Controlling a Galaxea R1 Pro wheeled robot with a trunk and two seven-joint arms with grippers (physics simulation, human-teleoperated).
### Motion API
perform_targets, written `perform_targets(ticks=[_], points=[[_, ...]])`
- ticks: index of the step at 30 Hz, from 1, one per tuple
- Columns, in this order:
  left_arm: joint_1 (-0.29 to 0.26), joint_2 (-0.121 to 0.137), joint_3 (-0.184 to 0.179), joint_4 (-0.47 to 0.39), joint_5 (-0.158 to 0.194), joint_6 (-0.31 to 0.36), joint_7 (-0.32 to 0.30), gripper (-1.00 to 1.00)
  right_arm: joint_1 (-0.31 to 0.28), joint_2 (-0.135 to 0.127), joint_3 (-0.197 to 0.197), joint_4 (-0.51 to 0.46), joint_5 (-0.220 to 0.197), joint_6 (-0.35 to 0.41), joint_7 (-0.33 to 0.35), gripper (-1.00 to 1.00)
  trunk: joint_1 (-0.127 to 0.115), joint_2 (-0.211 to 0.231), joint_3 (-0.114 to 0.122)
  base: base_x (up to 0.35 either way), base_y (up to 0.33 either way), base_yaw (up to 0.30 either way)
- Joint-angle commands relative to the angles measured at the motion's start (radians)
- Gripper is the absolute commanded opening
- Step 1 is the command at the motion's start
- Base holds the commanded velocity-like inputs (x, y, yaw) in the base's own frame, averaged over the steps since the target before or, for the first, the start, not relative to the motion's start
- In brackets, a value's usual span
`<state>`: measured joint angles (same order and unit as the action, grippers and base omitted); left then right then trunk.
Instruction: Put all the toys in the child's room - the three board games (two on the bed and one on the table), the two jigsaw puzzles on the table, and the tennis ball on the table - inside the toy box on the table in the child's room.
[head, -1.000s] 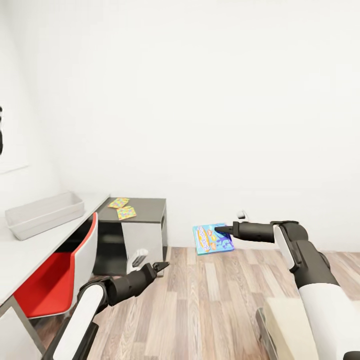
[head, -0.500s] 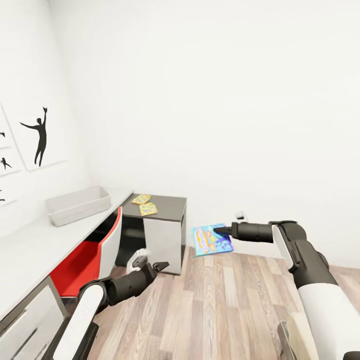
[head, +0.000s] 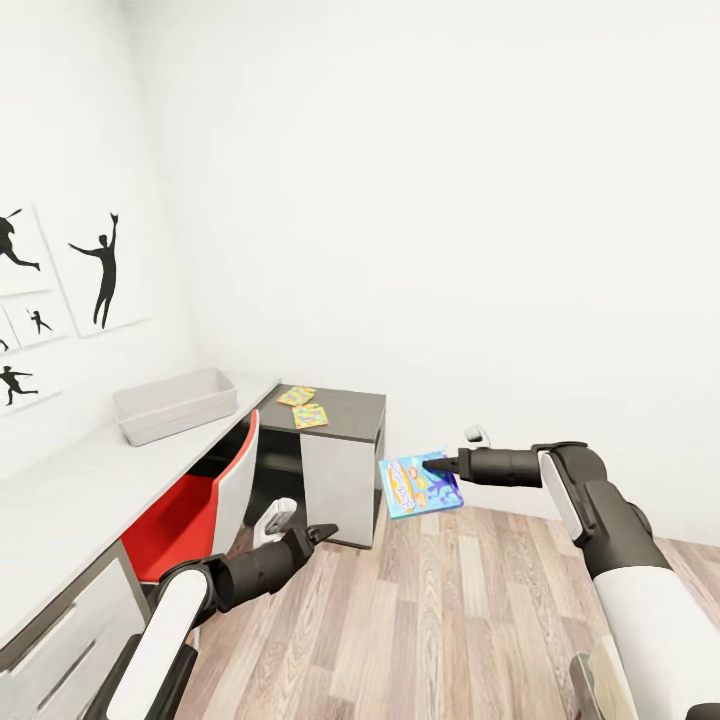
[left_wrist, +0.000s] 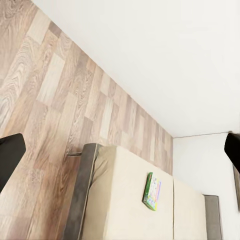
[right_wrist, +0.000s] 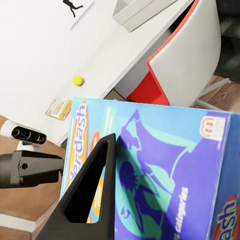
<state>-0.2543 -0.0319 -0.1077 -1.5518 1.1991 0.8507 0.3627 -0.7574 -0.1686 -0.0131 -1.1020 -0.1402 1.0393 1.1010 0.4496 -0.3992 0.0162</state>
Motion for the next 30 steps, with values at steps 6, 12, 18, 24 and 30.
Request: perform_targets(ticks=[6,12,18,24,30], points=[[0.000,0.001,0.002,-0.001,0.013,0.003,0.004,1.00,0.000,-0.001,-0.002,0.000,-0.009,0.008,0.005,-1.00,0.000,-0.001,-0.001,0.000,0.000,0.016],[0.000,0.004,0.003,-0.001,0.014,0.003,0.001,1.00,0.000,-0.004,-0.005,-0.003,-0.012,0.008,0.005,-1.00,0.000,-0.001,-0.001,0.000,0.000,0.012],[0.000,0.010,0.008,-0.001,0.012,0.003,0.008,1.00,-0.001,-0.004,-0.007,0.002,-0.013,0.008,0.005,-1.00,0.000,-0.001,-0.001,0.000,0.000,0.137],[0.000,0.014,0.013,-0.001,0.011,0.002,0.010,1.00,-0.002,-0.002,-0.008,0.009,-0.012,0.008,0.004,-1.00,0.000,-0.001,-0.001,0.000,0.000,0.239],[0.001,0.016,0.015,-0.001,0.011,0.002,0.011,1.00,-0.003,-0.003,-0.009,0.013,-0.013,0.008,0.004,-1.00,0.000,-0.001,-0.001,0.000,0.000,0.277]])
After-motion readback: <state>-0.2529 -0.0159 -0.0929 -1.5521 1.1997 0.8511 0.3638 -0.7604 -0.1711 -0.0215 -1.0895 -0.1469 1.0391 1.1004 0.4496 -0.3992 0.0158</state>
